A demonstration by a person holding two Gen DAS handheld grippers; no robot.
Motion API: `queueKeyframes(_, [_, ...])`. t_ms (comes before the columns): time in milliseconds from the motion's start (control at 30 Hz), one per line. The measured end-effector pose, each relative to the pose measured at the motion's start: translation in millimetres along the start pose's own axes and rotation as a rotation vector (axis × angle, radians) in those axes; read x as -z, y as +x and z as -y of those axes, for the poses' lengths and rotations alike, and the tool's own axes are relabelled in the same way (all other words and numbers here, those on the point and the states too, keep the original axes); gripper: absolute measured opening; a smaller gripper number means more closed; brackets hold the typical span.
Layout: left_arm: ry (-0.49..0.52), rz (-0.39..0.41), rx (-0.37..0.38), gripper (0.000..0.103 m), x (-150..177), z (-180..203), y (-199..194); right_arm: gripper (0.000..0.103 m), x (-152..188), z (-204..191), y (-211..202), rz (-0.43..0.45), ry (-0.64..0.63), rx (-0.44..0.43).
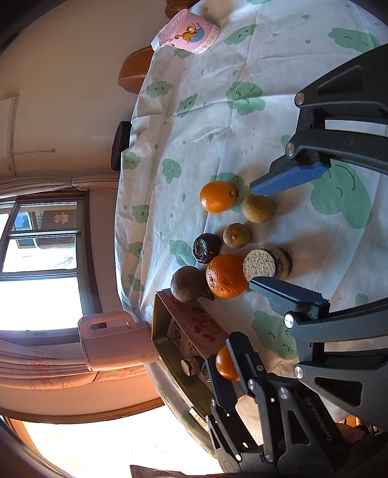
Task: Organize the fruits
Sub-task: 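Grasp a beige-topped cake with the right gripper while the left gripper grasps the large orange, then lift and carry the cake and the orange toward the tin box with both grippers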
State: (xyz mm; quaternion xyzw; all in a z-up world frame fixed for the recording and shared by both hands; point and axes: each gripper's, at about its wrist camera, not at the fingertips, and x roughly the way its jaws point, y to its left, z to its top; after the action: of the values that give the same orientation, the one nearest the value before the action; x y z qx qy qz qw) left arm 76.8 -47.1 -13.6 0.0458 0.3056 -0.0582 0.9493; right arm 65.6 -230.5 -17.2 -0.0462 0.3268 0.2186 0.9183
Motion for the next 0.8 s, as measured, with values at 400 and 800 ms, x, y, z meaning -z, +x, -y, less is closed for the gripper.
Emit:
queueKeyframes(400, [-0.051,-0.044,-0.005,0.038,-1,-11,25,0.049,-3,-12,30,-0.124,-0.011,-0.080])
queueKeyframes(800, [-0.071,-0.053,0.017,0.038,4,-10,26,0.035,-4,-12,24,-0.089,0.005,-0.096])
